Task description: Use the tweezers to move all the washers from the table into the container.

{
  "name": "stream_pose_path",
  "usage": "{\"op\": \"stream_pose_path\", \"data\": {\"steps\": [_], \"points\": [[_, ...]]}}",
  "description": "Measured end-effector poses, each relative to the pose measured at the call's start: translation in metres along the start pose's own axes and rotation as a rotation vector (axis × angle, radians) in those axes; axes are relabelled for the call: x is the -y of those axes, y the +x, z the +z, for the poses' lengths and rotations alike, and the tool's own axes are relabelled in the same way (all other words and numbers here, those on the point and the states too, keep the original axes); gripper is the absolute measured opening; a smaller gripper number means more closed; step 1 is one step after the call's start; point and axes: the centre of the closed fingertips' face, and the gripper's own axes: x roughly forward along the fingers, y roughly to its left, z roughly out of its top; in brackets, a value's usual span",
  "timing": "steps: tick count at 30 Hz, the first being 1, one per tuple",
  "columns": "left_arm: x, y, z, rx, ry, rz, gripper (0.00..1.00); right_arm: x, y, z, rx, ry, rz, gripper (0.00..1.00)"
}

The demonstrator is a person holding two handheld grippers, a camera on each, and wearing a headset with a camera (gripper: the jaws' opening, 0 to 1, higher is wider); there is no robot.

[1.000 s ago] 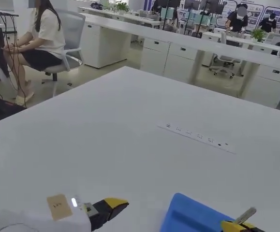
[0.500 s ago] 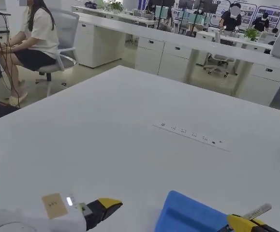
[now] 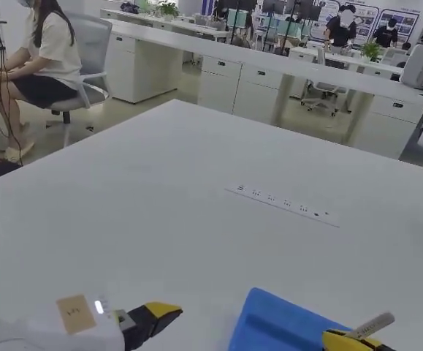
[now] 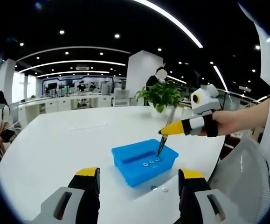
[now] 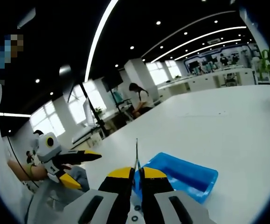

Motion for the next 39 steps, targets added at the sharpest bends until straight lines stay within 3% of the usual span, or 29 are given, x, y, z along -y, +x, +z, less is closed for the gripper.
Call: {"op": "stream_pose_path", "data": {"steps": [6, 16, 23, 39], "points": [[0.001, 0.0, 0.0, -0.001, 0.002, -0.005, 0.68, -0.011, 0.007, -0.011, -0.042, -0.023, 0.04, 0.03], [0.001, 0.0, 0.0, -0.002, 0.002, -0.007, 0.68, -0.017, 0.015, -0.036, -0.112, -0.045, 0.084, 0.04], [0.002, 0.001, -0.001, -0.01, 0.005, -0.013, 0.68, -0.017, 0.022, -0.057, -0.167, -0.078, 0.071, 0.04], [0.007, 0.003, -0.005, -0.034, 0.017, -0.035, 0.67, -0.016, 0.033, -0.075, -0.225, -0.207, 0.051, 0.04]]}}
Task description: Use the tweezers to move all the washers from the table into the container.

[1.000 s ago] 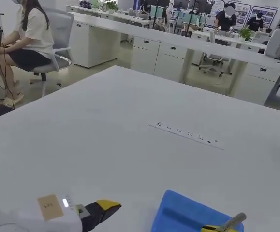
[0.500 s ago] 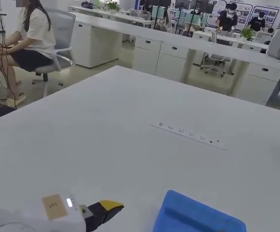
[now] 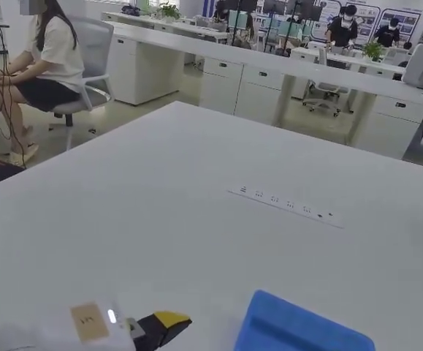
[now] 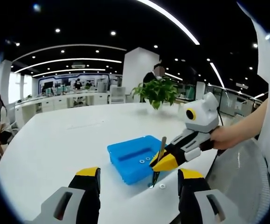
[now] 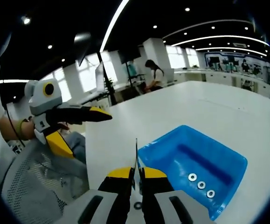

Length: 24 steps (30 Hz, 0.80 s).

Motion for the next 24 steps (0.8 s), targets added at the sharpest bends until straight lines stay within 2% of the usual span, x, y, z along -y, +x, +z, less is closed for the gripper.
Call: {"op": "stream_pose_path", "data": {"steps": [16, 19, 24], "points": [[0.0015, 0.0009, -0.0025, -0.013, 0.004, -0.008, 0.67, 0.0026, 0.0031, -0.0057, -0.017, -0.034, -0.005, 0.04], [0.0012, 0.0007, -0.0026, -0.013, 0.001, -0.006, 0.67, -0.0003, 0.0042, -0.0105, -0.043, -0.073, 0.0, 0.04], [0.0009, 0.0007, -0.0031, -0.015, 0.002, -0.005, 0.67, -0.0035, 0.005, -0.01, -0.045, -0.121, 0.012, 0.04]]}}
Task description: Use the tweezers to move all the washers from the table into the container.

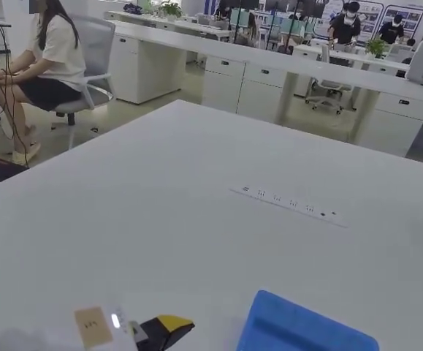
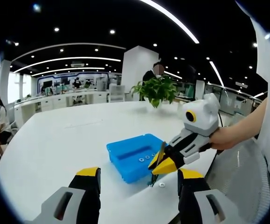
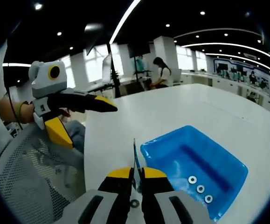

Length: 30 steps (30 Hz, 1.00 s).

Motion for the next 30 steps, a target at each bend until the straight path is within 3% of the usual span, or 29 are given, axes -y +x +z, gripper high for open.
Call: {"op": "stream_pose_path", "data": {"steps": [10, 17, 30], "points": [[-0.001, 0.0, 0.0, 0.001, -0.002, 0.005, 0.67, -0.003, 0.0, -0.001, -0.009, -0.069, 0.018, 0.02], [-0.002, 0.0, 0.0, -0.001, 0.001, 0.007, 0.66, 0.002, 0.0, 0.002, 0.013, 0.013, 0.009, 0.02], [-0.002, 0.001, -0.002, -0.007, 0.001, 0.001, 0.66, -0.003, -0.016, 0.028, 0.069, 0.024, 0.018, 0.02]]}}
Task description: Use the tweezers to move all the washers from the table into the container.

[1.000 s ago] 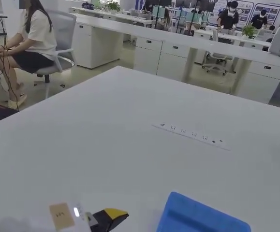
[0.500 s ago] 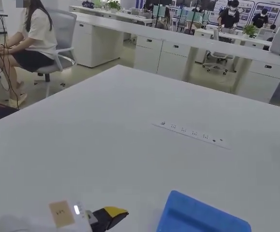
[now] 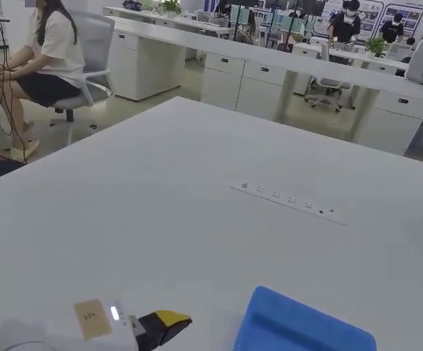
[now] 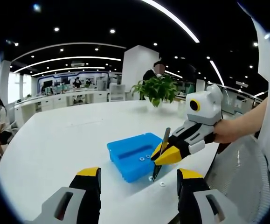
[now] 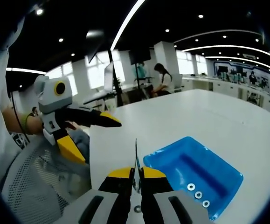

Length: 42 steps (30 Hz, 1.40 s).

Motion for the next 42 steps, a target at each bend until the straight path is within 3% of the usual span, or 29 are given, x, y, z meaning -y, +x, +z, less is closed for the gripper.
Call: {"op": "stream_pose_path", "data": {"steps": [10, 12, 22, 31, 42], "points": [[0.0, 0.0, 0.0, 0.003, 0.001, -0.003, 0.66, -0.004, -0.01, 0.024, 0.057, -0.006, 0.006, 0.02], [0.0, 0.0, 0.0, 0.003, 0.0, -0.003, 0.66, -0.005, -0.011, 0.033, 0.093, 0.026, 0.02, 0.02], [0.002, 0.0, 0.001, 0.005, 0.002, -0.007, 0.66, 0.006, -0.017, 0.051, 0.113, 0.01, 0.009, 0.02], [0.001, -0.001, 0.002, 0.008, 0.001, -0.003, 0.66, 0.025, -0.02, 0.058, 0.123, 0.026, -0.026, 0.02], [0.003, -0.001, 0.001, 0.003, 0.005, -0.009, 0.66, 0.047, -0.013, 0.055, 0.109, 0.053, -0.059, 0.03]]}}
